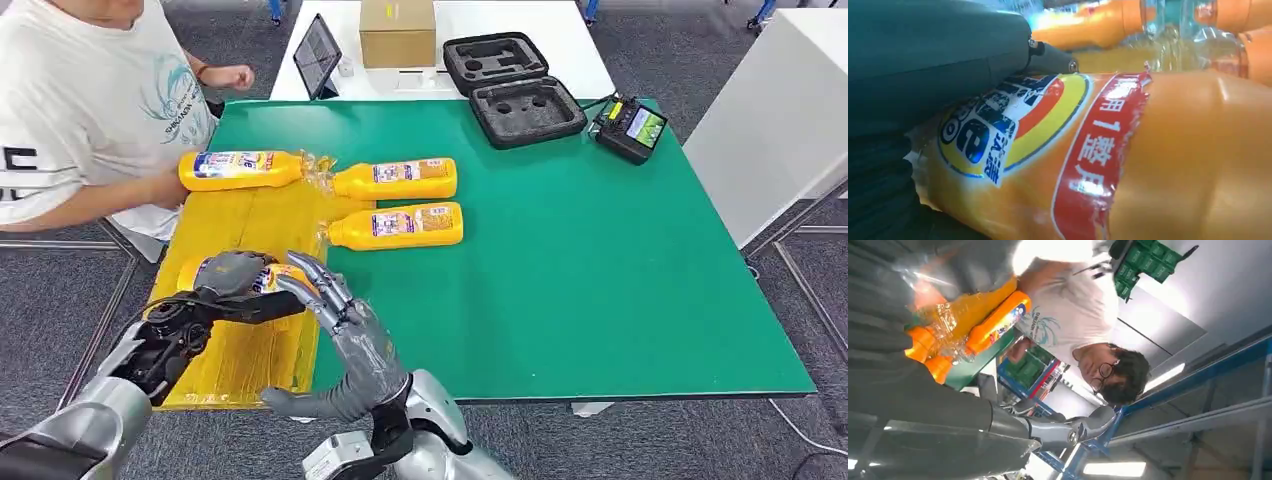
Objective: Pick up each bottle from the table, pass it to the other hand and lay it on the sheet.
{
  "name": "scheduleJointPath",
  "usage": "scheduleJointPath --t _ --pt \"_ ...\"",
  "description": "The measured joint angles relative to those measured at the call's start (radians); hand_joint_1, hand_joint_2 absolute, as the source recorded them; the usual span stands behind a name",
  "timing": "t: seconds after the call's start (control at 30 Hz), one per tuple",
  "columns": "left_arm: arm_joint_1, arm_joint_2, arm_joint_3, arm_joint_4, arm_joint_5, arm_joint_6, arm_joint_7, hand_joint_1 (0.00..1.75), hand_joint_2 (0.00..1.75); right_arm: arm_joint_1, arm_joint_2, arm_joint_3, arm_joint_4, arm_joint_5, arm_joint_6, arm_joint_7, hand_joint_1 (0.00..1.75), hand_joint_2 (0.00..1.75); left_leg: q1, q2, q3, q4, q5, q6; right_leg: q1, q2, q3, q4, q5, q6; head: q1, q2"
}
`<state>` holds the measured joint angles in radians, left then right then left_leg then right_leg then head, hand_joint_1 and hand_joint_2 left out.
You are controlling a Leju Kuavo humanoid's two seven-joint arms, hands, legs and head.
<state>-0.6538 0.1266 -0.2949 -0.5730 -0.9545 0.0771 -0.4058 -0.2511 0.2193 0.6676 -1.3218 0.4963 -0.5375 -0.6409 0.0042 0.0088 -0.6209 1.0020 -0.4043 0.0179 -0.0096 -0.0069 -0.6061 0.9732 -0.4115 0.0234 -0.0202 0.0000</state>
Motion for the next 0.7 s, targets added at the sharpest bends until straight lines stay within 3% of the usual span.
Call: scheduleJointPath --t 0.23,0.27,0.7 --pt "-0.016 -0.008 0.039 0.028 0.160 -0.186 -0.131 0.00 1.75 0.000 0.000 0.000 0.014 0.001 0.005 0.011 0.00 1.75 0.000 0.000 0.002 0.000 0.000 0.000 0.000 -0.001 0.003 0.000 -0.001 0.000 0.000 0.000" --pt "-0.017 -0.011 0.045 0.028 0.185 -0.219 -0.136 0.00 0.00 0.000 0.000 0.000 0.018 0.000 0.006 0.011 0.00 1.75 0.000 -0.001 0.003 0.000 0.000 0.000 0.000 -0.002 0.004 0.000 -0.001 0.000 0.000 0.000" --pt "0.001 -0.039 0.143 0.026 0.527 -0.527 -0.192 0.00 0.00 0.000 0.000 -0.002 0.058 0.001 0.018 0.029 0.00 1.75 0.000 -0.002 0.012 0.000 -0.001 0.000 -0.001 -0.002 0.013 0.000 -0.002 0.002 0.000 0.000"
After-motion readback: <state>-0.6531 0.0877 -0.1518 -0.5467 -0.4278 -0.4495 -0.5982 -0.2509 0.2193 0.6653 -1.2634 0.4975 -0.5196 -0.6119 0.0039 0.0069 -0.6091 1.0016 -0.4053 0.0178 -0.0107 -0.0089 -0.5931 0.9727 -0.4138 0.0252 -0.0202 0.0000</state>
